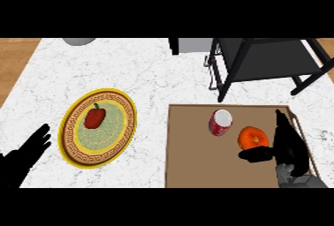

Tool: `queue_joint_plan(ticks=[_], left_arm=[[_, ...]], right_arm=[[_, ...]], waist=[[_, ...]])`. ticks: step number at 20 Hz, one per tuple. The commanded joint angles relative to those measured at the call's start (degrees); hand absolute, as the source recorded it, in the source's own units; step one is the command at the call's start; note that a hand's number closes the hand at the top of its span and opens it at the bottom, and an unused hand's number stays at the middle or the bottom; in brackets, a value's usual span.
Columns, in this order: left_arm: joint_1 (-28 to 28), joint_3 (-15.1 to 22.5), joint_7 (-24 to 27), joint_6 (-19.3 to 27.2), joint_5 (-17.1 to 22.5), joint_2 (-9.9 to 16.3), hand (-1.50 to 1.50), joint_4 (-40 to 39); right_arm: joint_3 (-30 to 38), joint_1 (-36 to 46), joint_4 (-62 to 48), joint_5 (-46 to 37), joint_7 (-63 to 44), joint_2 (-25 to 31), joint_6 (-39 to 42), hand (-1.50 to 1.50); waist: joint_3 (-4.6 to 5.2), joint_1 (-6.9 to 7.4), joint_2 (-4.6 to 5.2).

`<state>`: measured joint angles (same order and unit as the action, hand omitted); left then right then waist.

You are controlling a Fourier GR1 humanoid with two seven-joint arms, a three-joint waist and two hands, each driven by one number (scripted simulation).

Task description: Pick the squash from the tray and place it in the tiered shelf

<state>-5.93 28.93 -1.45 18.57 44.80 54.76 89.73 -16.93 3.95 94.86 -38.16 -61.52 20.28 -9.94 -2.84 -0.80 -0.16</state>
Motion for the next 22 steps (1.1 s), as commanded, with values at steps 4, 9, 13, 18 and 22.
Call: queue_joint_plan(ticks=[4,9,13,18,22], left_arm=[[3.97,0.01,0.2,3.23,3.56,-9.14,0.0,-3.82],[5.54,1.5,0.18,4.82,4.63,-9.72,0.0,-3.62],[4.31,2.93,2.32,5.25,5.23,-9.44,0.0,-4.46],[6.22,2.85,2.27,4.93,7.56,-8.2,0.0,-4.1],[6.22,4.85,2.99,5.94,7.76,-8.37,0.0,-3.42]], right_arm=[[0.88,1.33,-5.58,-3.12,-0.19,-3.79,-3.58,-1.5],[0.07,2.96,-7.45,-0.32,2.02,-4.24,2.13,1.5],[-2.54,3.4,-10.75,1.01,6.6,-5.03,3.77,1.5],[-3.35,4.42,-8.54,-0.26,7.98,-6.55,1.48,1.5],[-5.96,7.44,-7.66,-0.39,11.12,-7.84,2.99,1.5]], waist=[[2.92,-0.29,0.84],[2.93,-0.45,1.01],[2.89,0.17,1.03],[2.89,-0.54,0.69],[2.91,-0.11,0.73]])
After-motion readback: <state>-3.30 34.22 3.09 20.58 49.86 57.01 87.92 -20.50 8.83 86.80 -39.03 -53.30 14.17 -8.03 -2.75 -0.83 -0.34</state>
